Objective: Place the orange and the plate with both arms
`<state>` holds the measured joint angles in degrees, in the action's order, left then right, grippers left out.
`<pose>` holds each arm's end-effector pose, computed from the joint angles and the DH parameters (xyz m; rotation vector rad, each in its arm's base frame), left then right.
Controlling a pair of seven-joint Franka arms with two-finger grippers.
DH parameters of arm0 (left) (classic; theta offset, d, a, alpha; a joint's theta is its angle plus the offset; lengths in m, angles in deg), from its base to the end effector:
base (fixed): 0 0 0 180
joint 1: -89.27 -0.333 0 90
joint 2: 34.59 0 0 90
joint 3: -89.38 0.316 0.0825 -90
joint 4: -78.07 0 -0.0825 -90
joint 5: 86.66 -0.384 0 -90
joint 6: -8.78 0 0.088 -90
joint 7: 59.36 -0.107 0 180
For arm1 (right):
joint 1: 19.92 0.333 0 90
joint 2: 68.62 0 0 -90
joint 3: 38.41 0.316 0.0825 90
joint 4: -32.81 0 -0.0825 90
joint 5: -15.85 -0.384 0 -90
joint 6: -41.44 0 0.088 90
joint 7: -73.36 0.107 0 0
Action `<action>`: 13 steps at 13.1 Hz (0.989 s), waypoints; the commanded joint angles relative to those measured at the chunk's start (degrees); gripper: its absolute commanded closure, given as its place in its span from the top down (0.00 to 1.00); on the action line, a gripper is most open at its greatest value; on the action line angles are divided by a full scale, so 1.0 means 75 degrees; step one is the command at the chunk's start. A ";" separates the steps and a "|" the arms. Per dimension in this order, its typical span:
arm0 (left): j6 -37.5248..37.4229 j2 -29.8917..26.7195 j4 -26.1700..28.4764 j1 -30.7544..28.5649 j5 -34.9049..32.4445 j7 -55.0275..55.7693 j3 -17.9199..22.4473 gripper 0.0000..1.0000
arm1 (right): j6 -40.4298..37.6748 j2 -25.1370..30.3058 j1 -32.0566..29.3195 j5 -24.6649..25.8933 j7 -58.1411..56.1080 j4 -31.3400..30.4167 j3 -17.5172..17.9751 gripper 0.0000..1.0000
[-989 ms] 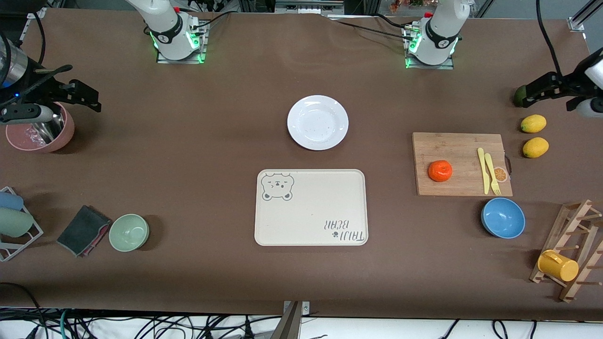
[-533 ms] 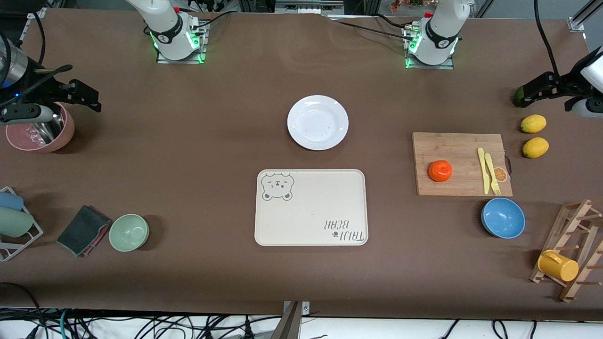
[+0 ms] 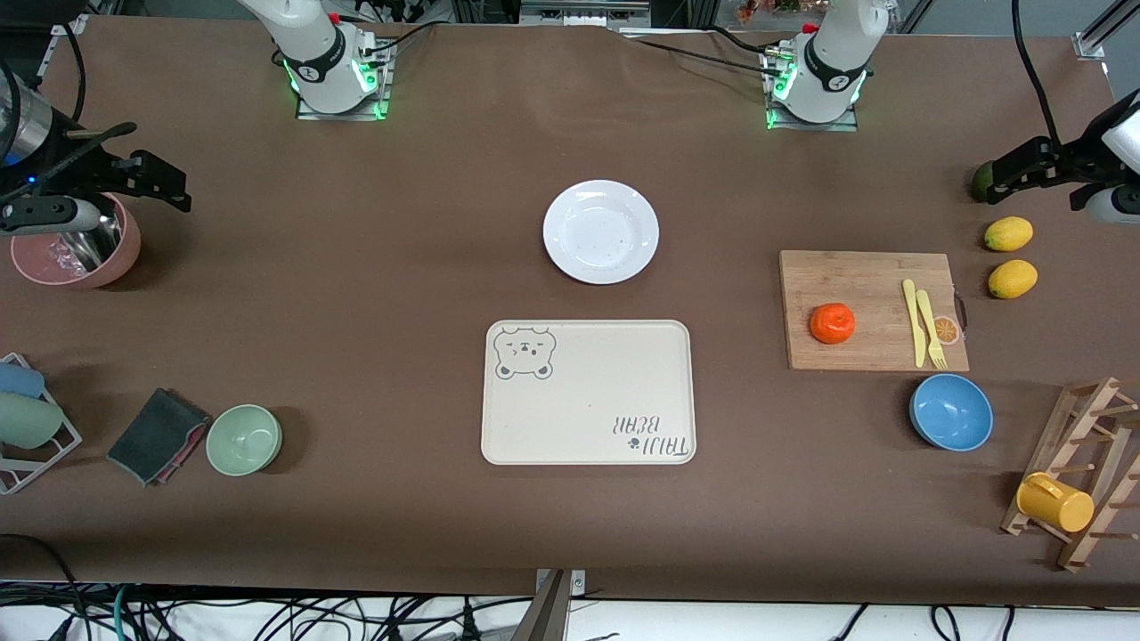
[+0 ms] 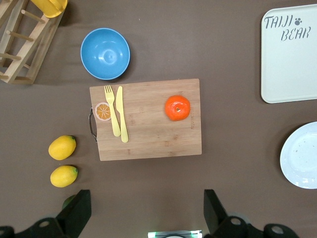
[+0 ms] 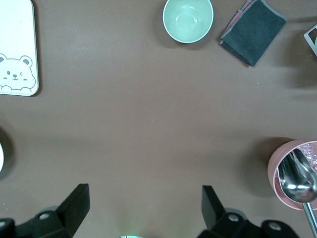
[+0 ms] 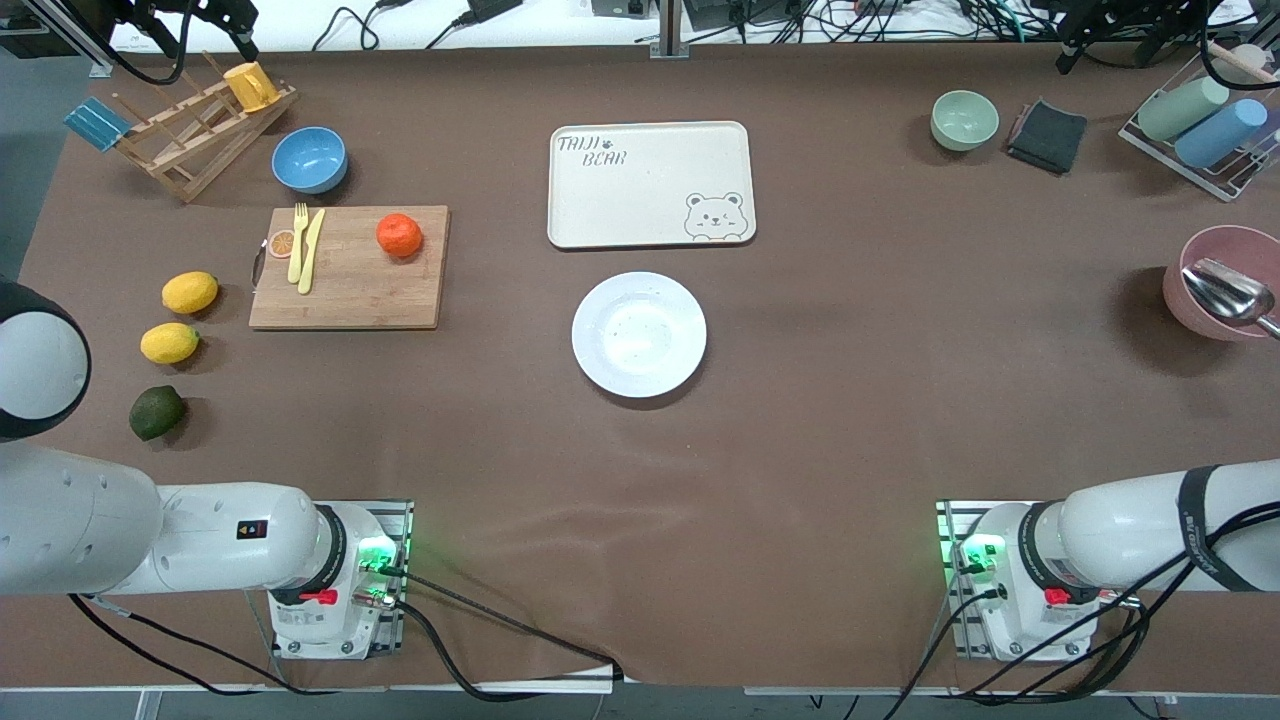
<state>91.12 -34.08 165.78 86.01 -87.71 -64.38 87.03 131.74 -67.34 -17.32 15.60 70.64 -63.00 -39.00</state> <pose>0.5430 0.0109 0.6272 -3.1229 0.1097 0.1617 0.5443 0.0195 0.5895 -3.1318 -0.1291 0.1157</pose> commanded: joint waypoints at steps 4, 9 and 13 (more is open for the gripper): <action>-0.0033 0.0108 -0.0222 0.0037 -0.0224 -0.0057 -0.0061 1.00 | -0.0121 -0.0064 0.0016 -0.0002 -0.0095 0.0235 -0.0027 1.00; 0.0319 0.0308 -0.0153 -0.0092 -0.0154 -0.0057 -0.0014 1.00 | -0.0204 -0.0088 0.0051 -0.0002 -0.0084 0.0294 -0.0027 1.00; 0.0717 0.0214 0.0257 -0.0208 -0.0236 -0.0080 -0.0026 1.00 | -0.0204 -0.0088 0.0052 0.0010 -0.0095 0.0306 -0.0027 1.00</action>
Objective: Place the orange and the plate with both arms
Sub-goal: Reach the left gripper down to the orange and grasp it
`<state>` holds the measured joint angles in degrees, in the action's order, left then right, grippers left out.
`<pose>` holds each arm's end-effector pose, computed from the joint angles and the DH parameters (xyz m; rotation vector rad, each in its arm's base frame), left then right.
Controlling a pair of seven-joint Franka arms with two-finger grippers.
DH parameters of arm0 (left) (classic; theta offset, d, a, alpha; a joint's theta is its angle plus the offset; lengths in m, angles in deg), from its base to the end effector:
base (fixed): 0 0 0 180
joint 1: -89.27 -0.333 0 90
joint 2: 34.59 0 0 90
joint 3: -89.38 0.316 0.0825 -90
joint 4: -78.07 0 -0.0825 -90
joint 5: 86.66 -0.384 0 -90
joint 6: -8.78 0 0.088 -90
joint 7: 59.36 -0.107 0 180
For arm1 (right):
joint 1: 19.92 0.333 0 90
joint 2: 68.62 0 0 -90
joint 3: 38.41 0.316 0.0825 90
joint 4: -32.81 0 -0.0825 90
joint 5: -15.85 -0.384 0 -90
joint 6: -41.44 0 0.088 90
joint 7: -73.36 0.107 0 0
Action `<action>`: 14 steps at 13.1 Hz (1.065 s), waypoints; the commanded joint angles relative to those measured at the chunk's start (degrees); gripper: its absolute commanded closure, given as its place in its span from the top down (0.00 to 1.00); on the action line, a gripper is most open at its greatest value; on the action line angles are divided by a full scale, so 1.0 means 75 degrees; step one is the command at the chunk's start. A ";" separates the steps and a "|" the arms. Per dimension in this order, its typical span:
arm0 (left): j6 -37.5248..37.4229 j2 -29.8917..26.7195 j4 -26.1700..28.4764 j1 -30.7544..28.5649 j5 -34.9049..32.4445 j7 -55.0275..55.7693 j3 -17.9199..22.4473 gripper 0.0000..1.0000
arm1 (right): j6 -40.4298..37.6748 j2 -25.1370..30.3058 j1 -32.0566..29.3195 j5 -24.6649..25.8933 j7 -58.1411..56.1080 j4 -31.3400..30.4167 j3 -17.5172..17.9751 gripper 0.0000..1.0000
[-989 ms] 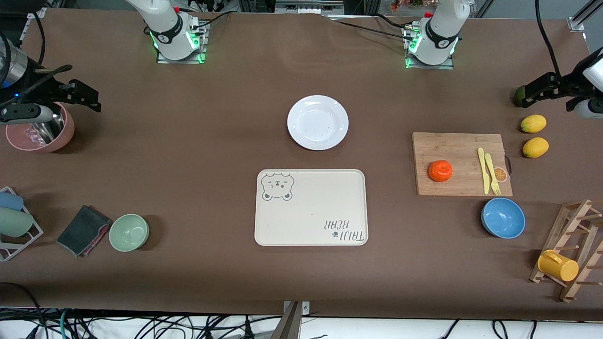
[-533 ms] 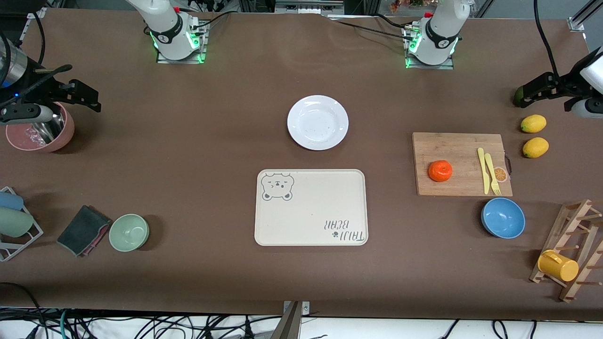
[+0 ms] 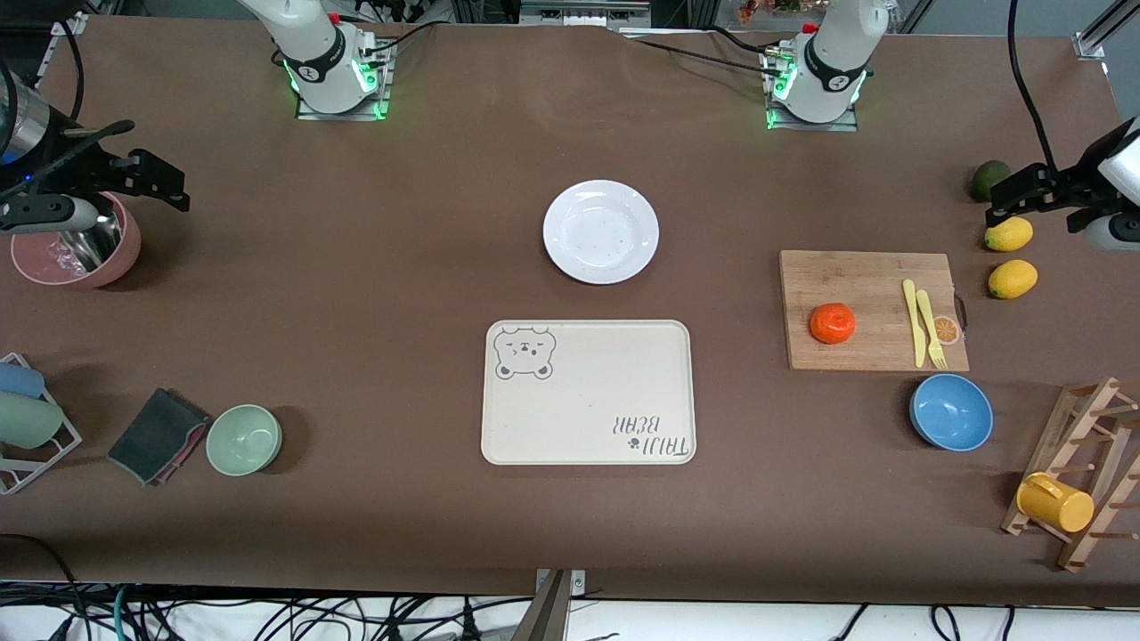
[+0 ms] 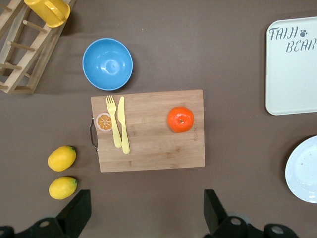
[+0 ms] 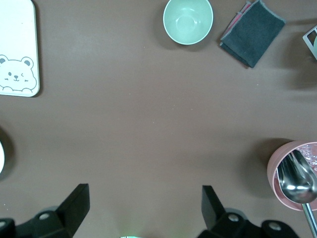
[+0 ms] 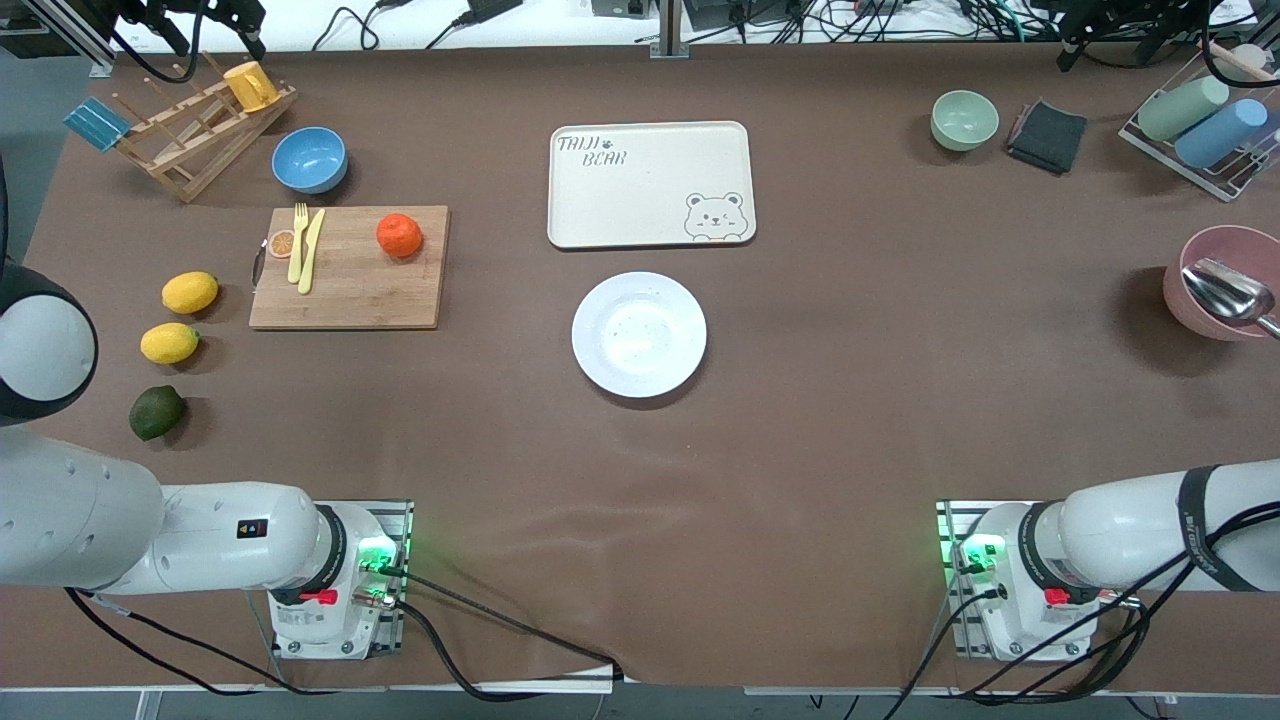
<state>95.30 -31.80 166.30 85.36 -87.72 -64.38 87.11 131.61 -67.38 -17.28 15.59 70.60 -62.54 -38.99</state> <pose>0.5622 0.0187 0.6067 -3.1258 0.0916 0.1241 0.5446 0.0200 0.5927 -3.1318 -0.1316 0.1078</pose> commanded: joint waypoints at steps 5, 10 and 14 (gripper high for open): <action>0.1234 -0.0091 0.1602 -0.0146 -0.0234 -0.0069 -0.0049 1.00 | -0.0198 -0.0083 0.0047 0.0011 -0.0089 0.0245 -0.0028 1.00; 0.2546 0.0238 0.2635 -0.0029 0.0092 0.0363 -0.0095 1.00 | -0.0198 -0.0083 0.0047 0.0023 -0.0089 0.0245 -0.0028 1.00; 0.3954 0.0646 0.3516 0.0100 0.0469 0.0541 -0.0096 1.00 | -0.0187 -0.0095 0.0047 0.0011 -0.0089 0.0245 -0.0016 1.00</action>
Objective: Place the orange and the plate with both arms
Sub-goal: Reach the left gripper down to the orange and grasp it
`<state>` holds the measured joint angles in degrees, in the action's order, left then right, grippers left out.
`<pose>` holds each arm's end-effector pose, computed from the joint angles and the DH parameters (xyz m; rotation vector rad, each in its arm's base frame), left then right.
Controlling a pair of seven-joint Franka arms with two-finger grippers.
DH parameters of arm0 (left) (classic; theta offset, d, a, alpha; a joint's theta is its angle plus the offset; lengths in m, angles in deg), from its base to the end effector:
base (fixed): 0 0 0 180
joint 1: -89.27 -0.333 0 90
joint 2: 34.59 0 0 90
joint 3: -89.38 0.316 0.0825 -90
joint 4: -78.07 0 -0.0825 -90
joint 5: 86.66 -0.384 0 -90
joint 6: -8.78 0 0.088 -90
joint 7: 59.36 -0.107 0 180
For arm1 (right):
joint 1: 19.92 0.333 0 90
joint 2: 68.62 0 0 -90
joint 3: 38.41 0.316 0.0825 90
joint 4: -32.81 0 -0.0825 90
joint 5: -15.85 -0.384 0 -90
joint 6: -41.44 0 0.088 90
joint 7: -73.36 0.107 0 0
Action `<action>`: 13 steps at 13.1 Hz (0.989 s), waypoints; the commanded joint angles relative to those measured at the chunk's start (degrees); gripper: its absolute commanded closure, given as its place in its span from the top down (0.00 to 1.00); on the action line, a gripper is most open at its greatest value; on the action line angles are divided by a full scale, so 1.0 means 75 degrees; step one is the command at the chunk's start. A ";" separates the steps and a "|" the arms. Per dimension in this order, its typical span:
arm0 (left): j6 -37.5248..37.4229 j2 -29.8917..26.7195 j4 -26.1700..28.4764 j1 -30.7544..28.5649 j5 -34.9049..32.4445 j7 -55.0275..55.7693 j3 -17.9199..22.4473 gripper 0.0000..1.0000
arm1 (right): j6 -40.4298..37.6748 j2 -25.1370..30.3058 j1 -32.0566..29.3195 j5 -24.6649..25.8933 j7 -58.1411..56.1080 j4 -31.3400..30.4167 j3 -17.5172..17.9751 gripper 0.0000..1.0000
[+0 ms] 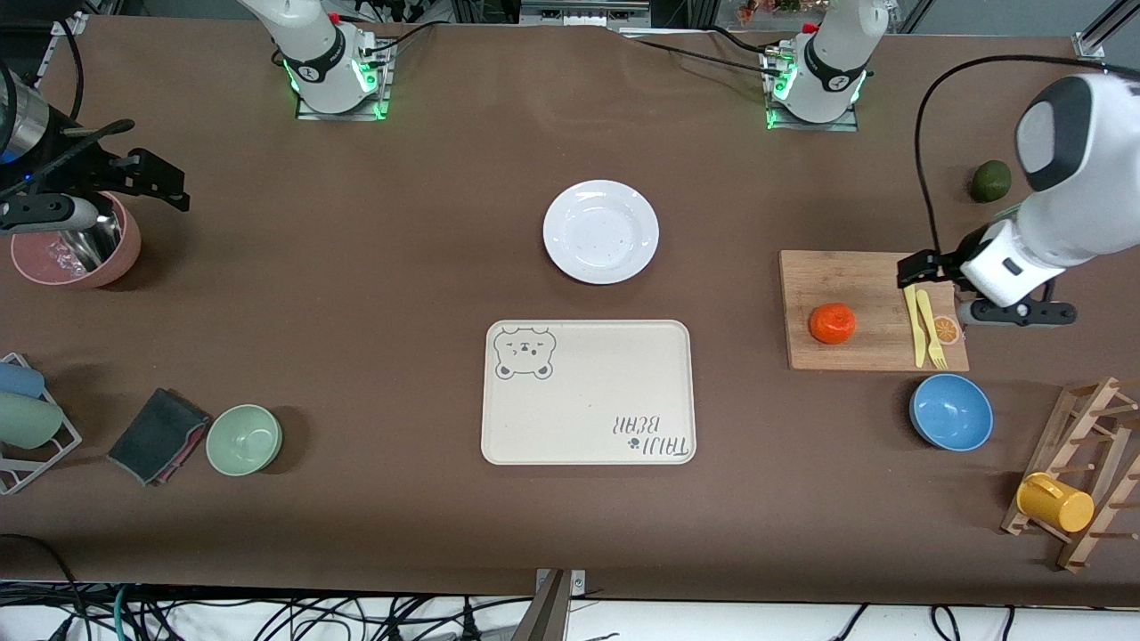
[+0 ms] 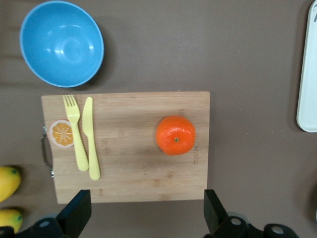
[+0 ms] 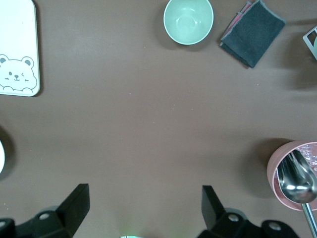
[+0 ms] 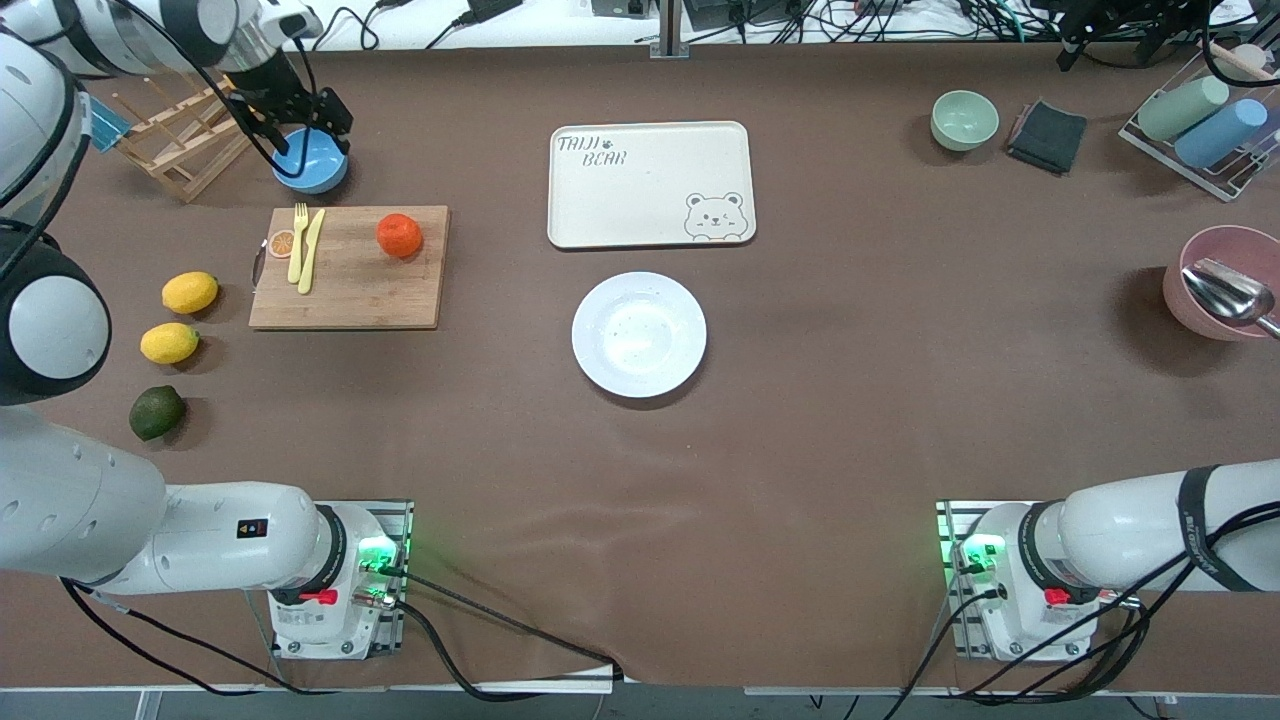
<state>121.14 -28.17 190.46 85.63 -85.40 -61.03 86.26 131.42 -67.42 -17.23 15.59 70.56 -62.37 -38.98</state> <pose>0.5689 0.0044 0.4089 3.1086 -0.0164 -0.1741 0.5446 0.0206 0.5934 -3.1316 -0.1343 0.1094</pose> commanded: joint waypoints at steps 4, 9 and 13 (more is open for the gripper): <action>0.1821 0.0748 0.0822 0.0228 0.0171 0.0209 0.0018 1.00 | -0.0173 -0.0088 0.0040 -0.0001 -0.0084 0.0221 -0.0029 1.00; 0.2748 0.1428 0.0952 0.0545 0.0171 0.0679 0.0018 1.00 | -0.0173 -0.0100 0.0005 -0.0001 -0.0084 0.0221 -0.0029 1.00; 0.3685 0.1874 0.1267 0.0557 0.0171 0.0679 0.0030 1.00 | -0.0173 -0.0100 0.0005 -0.0013 -0.0084 0.0221 -0.0029 1.00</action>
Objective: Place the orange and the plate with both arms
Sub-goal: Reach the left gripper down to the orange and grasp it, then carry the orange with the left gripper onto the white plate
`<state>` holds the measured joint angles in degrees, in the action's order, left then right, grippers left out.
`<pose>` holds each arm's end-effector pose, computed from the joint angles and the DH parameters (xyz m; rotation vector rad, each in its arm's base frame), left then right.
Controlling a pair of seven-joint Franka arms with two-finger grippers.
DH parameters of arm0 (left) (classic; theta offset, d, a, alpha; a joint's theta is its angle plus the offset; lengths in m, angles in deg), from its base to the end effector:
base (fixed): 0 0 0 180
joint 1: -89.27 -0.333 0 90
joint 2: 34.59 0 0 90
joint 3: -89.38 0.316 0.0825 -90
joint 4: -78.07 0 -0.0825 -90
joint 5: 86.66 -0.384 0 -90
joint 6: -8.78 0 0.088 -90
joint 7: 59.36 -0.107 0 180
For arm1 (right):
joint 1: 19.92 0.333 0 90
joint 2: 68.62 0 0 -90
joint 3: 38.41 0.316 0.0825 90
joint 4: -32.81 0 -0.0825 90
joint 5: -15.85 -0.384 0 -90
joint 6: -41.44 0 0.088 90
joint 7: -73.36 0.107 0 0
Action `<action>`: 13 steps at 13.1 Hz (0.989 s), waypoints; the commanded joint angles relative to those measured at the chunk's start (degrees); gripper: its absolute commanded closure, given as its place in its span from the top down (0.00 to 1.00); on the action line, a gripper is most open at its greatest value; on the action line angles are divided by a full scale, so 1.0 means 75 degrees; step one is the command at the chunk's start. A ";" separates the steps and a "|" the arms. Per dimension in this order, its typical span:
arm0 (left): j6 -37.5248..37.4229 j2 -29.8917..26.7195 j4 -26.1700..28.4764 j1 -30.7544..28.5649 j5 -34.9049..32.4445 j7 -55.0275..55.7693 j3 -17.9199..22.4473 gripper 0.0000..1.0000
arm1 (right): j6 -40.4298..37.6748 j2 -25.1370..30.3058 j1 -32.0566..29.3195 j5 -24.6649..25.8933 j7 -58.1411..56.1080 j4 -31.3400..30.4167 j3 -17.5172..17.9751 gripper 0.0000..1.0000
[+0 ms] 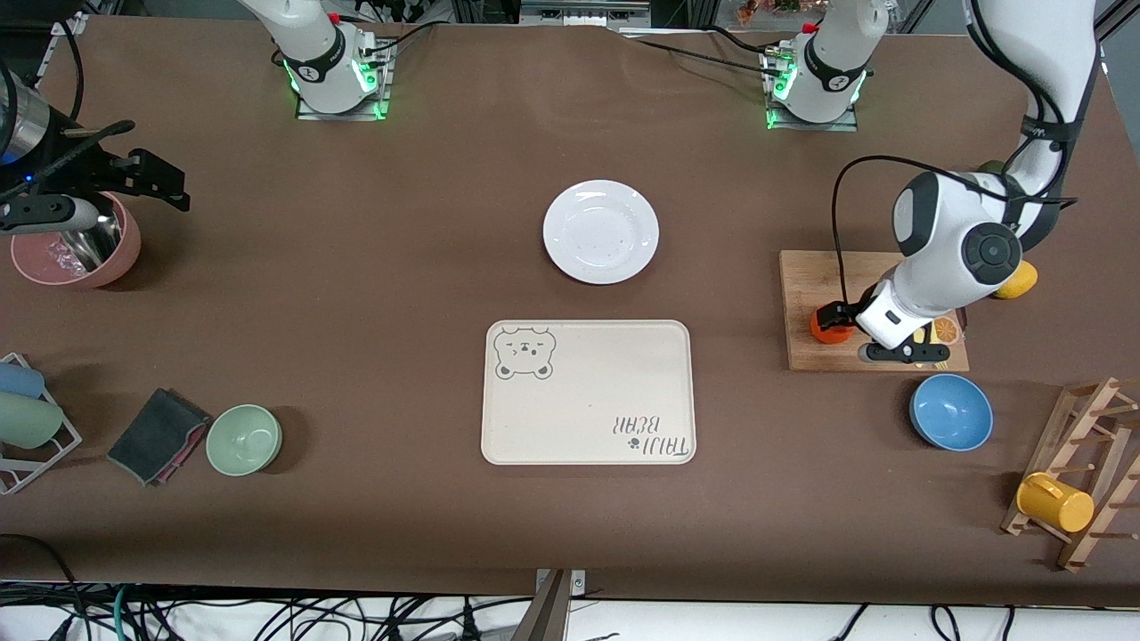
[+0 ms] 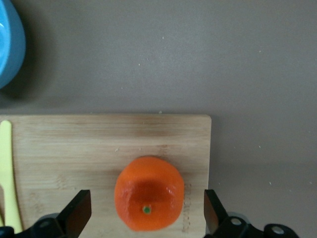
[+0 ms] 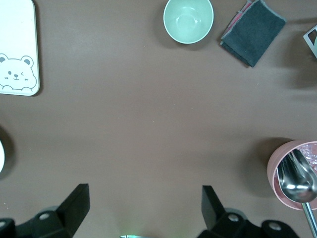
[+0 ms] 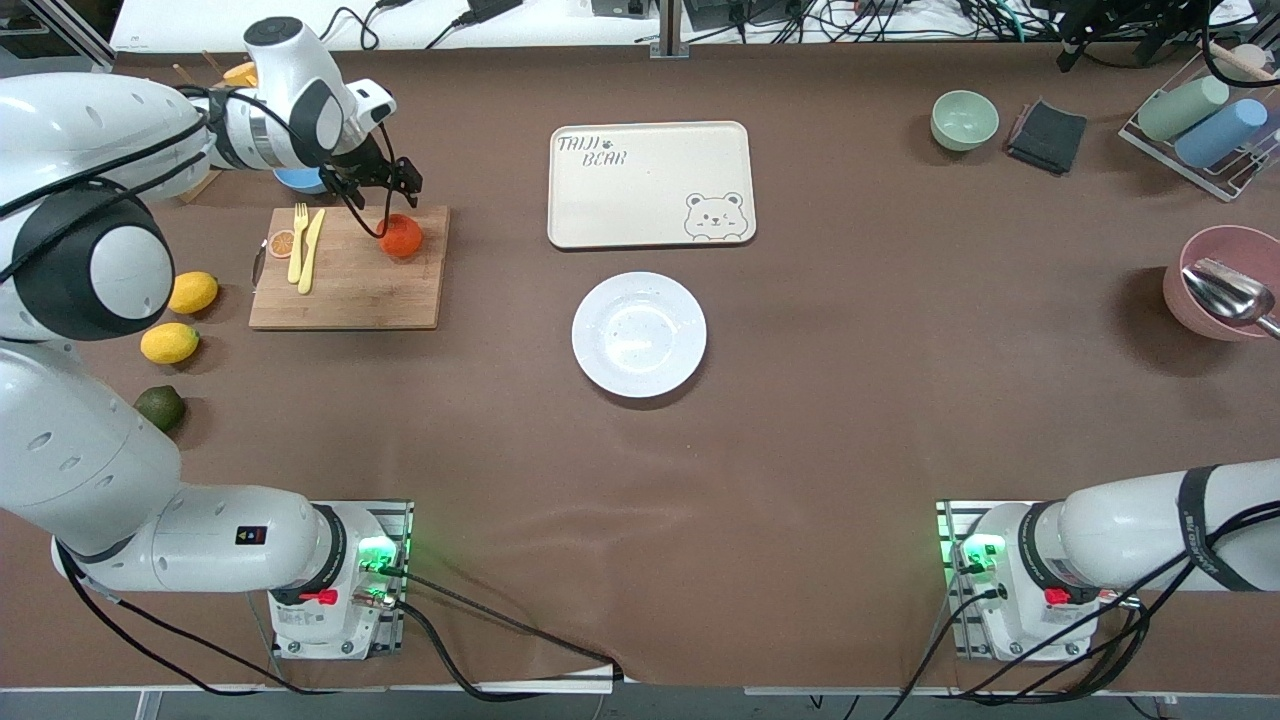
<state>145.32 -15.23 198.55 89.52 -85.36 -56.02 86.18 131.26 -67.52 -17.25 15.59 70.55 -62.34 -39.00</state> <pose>0.5740 -0.0345 0.2519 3.1098 0.0274 -0.0919 0.5448 0.0202 0.5925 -3.1314 -0.1335 0.1157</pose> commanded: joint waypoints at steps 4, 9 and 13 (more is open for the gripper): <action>0.0920 0.0383 0.0494 0.0038 0.0340 0.0012 0.0041 0.96 | -0.0152 -0.0099 0.0008 -0.0001 -0.0083 0.0230 -0.0027 1.00; 0.0803 0.0173 0.0505 0.0062 0.0552 0.0000 0.0041 0.10 | -0.0164 -0.0099 -0.0004 -0.0001 -0.0083 0.0230 -0.0038 1.00; 0.0533 -0.0342 0.0435 0.0330 0.0808 0.0012 0.0018 0.08 | -0.0152 -0.0099 -0.0004 -0.0001 -0.0083 0.0230 -0.0039 1.00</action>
<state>151.04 -14.57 201.30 90.01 -81.79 -55.83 86.18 131.26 -67.54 -17.28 15.59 70.55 -62.34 -39.12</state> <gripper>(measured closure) 0.278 0.000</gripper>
